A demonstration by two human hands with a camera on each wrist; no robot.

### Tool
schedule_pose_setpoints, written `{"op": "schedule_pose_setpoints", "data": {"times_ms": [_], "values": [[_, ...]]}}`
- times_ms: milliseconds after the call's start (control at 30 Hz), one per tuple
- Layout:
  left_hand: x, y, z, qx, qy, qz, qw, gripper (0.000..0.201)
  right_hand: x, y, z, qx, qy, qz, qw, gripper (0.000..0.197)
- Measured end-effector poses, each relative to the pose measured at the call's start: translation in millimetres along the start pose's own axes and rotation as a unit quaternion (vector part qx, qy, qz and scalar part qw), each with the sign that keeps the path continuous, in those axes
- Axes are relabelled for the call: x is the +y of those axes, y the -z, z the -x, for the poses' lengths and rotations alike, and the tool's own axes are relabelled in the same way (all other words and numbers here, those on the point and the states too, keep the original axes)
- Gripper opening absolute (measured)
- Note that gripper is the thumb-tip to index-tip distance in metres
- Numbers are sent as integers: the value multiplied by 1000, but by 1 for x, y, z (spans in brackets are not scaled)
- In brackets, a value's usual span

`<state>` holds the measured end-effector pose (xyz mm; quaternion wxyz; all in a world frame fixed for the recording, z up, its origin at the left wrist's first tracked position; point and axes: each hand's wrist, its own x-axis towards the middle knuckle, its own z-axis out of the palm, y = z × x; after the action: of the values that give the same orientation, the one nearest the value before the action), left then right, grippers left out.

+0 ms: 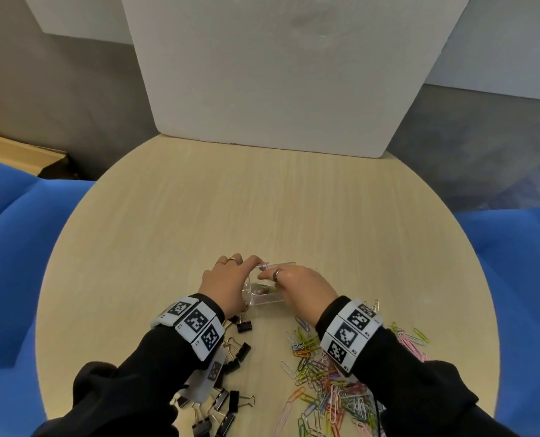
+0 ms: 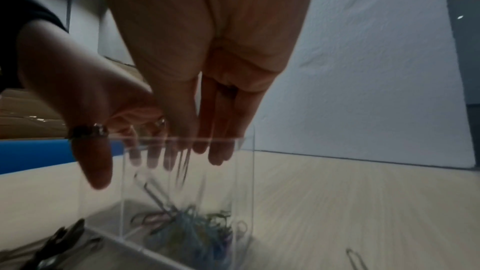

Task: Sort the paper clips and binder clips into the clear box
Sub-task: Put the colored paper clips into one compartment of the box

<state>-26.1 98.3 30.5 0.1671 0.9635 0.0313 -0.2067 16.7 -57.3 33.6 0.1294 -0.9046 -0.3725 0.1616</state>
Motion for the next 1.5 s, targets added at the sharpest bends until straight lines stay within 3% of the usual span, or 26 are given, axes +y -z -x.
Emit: {"op": "schedule_pose_setpoints", "data": {"times_ms": [200, 400, 567, 733, 867, 1133, 1233, 1300, 1333, 1400, 1467, 1500], "values": [[0, -1, 0, 5, -2, 5, 1000, 66, 2, 23, 14, 35, 8, 15, 999, 27], [1, -2, 0, 14, -3, 14, 1000, 61, -3, -5, 14, -50, 25, 118, 991, 46], [2, -1, 1, 11, 2, 5, 1000, 64, -6, -9, 4, -100, -18, 199, 975, 26], [3, -3, 0, 18, 8, -6, 1000, 65, -10, 1, -5, -118, -20, 130, 984, 38], [2, -3, 0, 20, 9, -4, 1000, 62, -16, -1, -15, -184, -42, 162, 969, 23], [2, -5, -1, 17, 10, -13, 1000, 67, -2, -2, -5, -78, -6, 179, 981, 29], [1, -5, -1, 20, 7, -9, 1000, 63, -3, 0, -4, -137, -11, 186, 973, 26], [1, -5, -2, 22, 6, -8, 1000, 61, -4, 2, -5, -158, -15, 118, 980, 30], [1, -5, -2, 22, 6, -10, 1000, 61, -1, 3, -4, -137, -18, 59, 989, 32], [1, -5, -3, 23, 8, -12, 1000, 62, 5, 10, 2, -22, -45, -112, 992, 26], [0, -5, -4, 25, 8, -8, 1000, 64, 15, 18, 12, 113, -98, -255, 955, 22], [0, -5, -5, 25, 7, -7, 1000, 64, 23, 19, 16, 148, -131, -273, 942, 26]]}}
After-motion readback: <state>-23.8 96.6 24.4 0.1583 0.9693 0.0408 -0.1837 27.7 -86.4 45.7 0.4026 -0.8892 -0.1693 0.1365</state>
